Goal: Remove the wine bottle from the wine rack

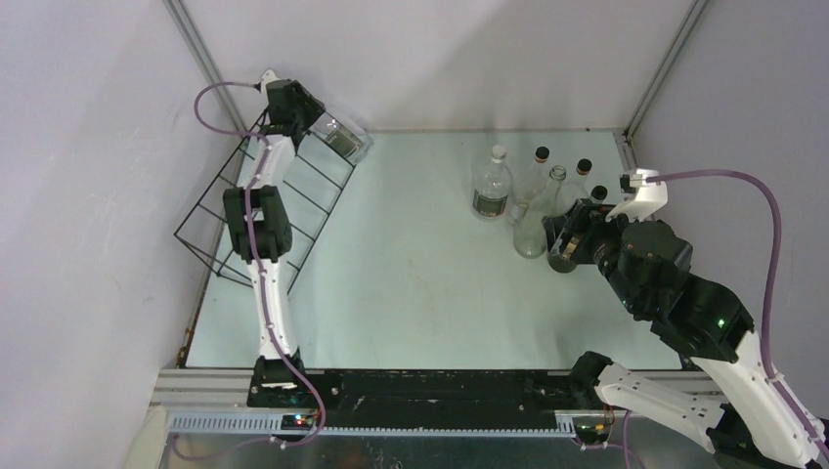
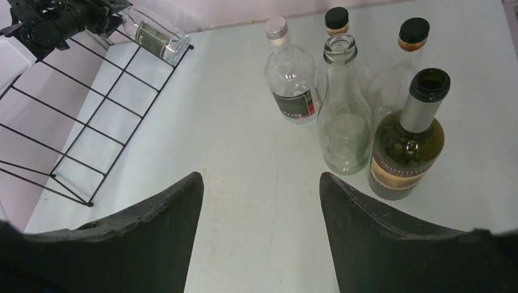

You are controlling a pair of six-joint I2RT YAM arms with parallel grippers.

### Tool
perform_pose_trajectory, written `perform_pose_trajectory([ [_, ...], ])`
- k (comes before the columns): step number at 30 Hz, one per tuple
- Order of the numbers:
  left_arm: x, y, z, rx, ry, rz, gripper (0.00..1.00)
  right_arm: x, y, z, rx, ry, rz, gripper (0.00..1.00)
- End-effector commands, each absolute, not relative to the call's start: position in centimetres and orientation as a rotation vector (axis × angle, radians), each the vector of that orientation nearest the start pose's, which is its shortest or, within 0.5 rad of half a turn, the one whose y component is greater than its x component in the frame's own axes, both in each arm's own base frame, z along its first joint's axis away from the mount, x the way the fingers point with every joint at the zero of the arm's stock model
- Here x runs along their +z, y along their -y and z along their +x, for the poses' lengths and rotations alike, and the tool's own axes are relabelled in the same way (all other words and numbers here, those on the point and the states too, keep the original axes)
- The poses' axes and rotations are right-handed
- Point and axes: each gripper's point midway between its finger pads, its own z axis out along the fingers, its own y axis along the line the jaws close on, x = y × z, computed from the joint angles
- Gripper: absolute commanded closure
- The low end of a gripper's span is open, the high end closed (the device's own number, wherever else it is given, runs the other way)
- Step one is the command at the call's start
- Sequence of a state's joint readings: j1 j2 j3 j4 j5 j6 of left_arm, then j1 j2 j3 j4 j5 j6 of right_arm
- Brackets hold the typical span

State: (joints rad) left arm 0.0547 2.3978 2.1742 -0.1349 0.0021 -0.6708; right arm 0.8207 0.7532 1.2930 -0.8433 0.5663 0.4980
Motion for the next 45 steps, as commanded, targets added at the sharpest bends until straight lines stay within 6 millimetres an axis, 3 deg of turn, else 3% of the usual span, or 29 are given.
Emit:
perform_pose_trajectory([
  [1, 20.9, -1.1, 69.8, -0.477, -1.732, -0.667, 0.44, 36.8, -10.4, 20.7, 0.385, -1.825, 0.114, 0.27],
  [8, 22.2, -0.8, 69.1, -0.489, -1.703, -0.622, 0.63, 36.4, -10.2, 20.6, 0.374, -1.835, 0.107, 0.27],
  [16, 24.7, -0.1, 68.6, -0.538, -1.642, -0.576, 0.99, 36.3, -9.8, 20.3, 0.379, -1.828, 0.115, 0.27],
  [26, 29.0, 2.0, 66.1, -0.525, -1.562, -0.426, 1.00, 36.0, -9.8, 19.9, 0.395, -1.843, 0.115, 0.27],
  [34, 31.0, 7.5, 64.1, -0.387, -1.583, -0.235, 1.00, 35.8, -9.5, 19.4, 0.405, -1.854, 0.121, 0.27],
  [39, 31.9, 9.1, 63.0, -0.240, -1.584, -0.165, 1.00, 35.6, -9.1, 18.9, 0.416, -1.861, 0.129, 0.27],
  [45, 33.3, 12.3, 61.4, -0.163, -1.571, -0.076, 1.00, 35.5, -8.5, 18.3, 0.431, -1.854, 0.145, 0.28],
])
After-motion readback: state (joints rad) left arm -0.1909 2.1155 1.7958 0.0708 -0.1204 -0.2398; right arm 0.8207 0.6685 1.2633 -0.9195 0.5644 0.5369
